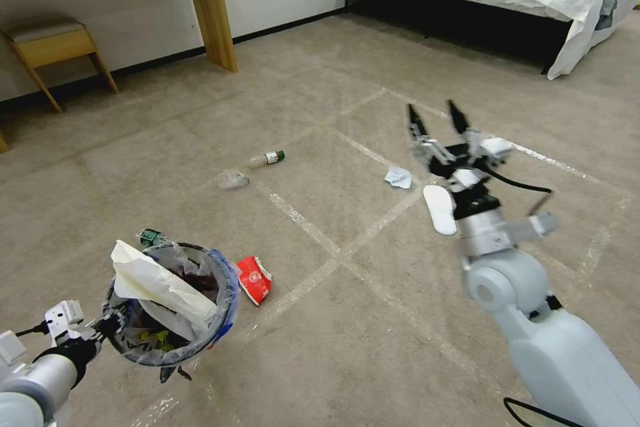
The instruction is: Pick up the trash bin and place the garbage on the floor into it.
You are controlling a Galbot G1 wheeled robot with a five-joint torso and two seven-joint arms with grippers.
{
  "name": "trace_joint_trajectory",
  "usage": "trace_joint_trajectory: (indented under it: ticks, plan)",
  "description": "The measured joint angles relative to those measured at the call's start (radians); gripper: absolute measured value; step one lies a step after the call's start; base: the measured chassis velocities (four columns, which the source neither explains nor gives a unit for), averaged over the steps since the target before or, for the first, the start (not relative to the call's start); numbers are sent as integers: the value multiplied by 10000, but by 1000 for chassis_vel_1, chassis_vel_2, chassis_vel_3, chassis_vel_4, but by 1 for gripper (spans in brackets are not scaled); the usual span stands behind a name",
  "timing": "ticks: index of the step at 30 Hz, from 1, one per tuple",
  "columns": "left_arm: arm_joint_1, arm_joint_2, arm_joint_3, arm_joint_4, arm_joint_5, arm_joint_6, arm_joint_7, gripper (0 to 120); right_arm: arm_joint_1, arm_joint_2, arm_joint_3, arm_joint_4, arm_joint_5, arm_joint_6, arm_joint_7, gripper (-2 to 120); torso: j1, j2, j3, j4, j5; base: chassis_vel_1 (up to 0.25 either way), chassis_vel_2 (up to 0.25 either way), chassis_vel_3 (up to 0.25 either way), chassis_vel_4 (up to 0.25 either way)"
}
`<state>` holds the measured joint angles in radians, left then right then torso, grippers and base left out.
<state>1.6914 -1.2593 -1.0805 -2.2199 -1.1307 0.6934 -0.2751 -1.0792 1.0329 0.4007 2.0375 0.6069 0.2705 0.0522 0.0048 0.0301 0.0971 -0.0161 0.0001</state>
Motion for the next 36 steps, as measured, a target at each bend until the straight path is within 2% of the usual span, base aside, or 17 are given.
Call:
trace_joint_trajectory:
  ticks: [5, 6, 12, 36]
  plan:
    - [-42, -48, 41, 7, 4, -38, 38, 1, -489, 371, 278, -204, -711, 60, 321, 85, 0, 1, 0, 0, -1, 0, 0, 0, 0]
    - [-67, -74, 60, 7, 10, -62, 87, 1, -686, 655, 320, -236, -1003, 72, 461, 86, 0, 0, 0, 0, 0, 0, 0, 0, 0]
    - [-98, -117, 88, -35, -29, -71, 169, 1, -1294, 1255, 594, -168, -1325, 69, 641, 92, 0, 1, 0, 1, -1, 0, 0, 0, 0]
    - [-118, -206, 40, 18, -139, -49, 92, 1, -1571, 1431, 701, -472, -1376, 297, 540, 96, 0, 0, 1, 0, -1, 17, 16, 17, 16]
